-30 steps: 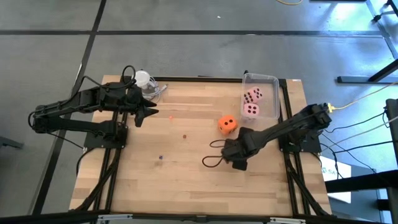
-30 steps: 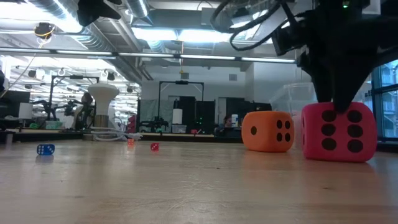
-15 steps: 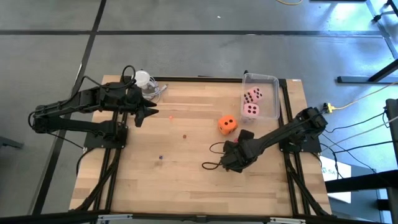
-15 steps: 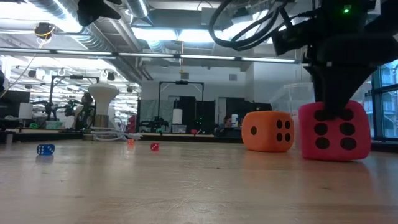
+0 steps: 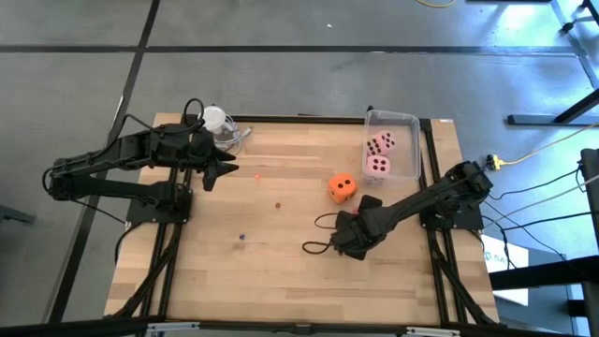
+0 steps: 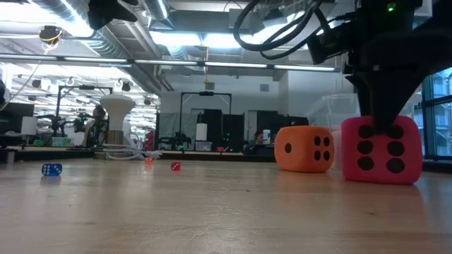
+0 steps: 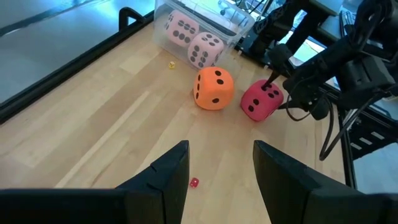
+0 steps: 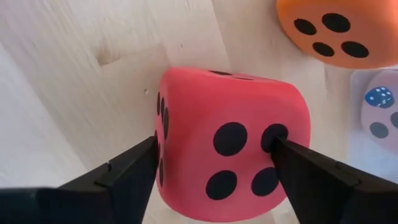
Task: Pick & Place Dice
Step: Put the large red die into the container
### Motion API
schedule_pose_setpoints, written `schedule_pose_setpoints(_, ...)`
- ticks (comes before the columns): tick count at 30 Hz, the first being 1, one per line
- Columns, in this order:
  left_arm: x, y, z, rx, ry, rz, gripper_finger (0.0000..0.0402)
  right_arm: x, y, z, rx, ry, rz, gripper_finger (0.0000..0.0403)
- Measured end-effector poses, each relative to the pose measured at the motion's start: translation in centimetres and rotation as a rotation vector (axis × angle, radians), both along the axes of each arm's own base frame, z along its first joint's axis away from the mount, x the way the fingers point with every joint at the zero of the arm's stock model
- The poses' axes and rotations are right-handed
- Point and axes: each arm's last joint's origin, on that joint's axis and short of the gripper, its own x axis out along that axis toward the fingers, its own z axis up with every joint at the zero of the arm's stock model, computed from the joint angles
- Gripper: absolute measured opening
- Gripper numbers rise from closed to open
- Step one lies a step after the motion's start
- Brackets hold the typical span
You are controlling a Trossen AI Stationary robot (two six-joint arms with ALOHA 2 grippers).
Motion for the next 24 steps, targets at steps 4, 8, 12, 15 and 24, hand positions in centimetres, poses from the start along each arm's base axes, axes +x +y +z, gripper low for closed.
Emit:
schedule_pose_setpoints(4,0.00,0.00,0.00,0.013,0.003,-0.006,0.0168,0.04,0.01,0.02,-0.005,-0.002,0.005,0.0347)
schedule_pose_setpoints(8,0.00,0.00,0.00,0.014,0.004,-0.006,0.0168,0.20,0.10,0.27,-0.007,-0.007,0.013,0.0373)
schedule_pose_setpoints(12,0.00,0.00,0.00,0.016,0.004,-0.007,0.0168,0.21,0.12,0.34,-0.001,0.004,0.039,0.0388)
schedule_pose_setpoints(15,0.00,0.00,0.00,0.016,0.004,-0.008,0.0168,0.17,0.14,0.37,0.014,0.023,0.080,0.0395)
schedule_pose_setpoints(24,0.00,0.00,0.00,0.013,0.004,-0.006,0.0168,0.22,0.10,0.39,0.024,0.021,0.074,0.0400)
